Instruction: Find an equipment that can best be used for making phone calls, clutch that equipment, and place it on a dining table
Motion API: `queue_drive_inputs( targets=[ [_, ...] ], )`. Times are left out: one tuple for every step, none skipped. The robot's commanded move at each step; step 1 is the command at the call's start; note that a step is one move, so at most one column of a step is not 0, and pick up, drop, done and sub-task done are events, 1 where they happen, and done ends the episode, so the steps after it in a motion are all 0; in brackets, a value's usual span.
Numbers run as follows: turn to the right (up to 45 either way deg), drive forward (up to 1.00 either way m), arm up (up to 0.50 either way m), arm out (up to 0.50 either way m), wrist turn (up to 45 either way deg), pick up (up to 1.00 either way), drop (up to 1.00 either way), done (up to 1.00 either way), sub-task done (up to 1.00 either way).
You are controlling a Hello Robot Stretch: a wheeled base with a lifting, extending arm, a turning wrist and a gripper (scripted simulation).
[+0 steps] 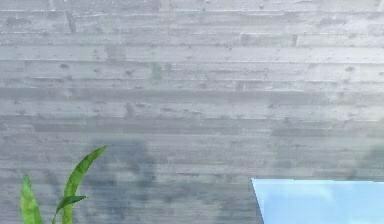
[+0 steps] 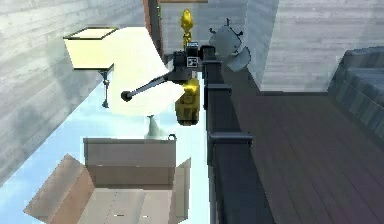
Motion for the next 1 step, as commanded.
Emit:
queue_drive_inputs(
  targets=[
    [0.0, 0.0, 0.0, 0.0, 0.0, 0.0, 1.0, 0.0, 0.0]
  ],
)
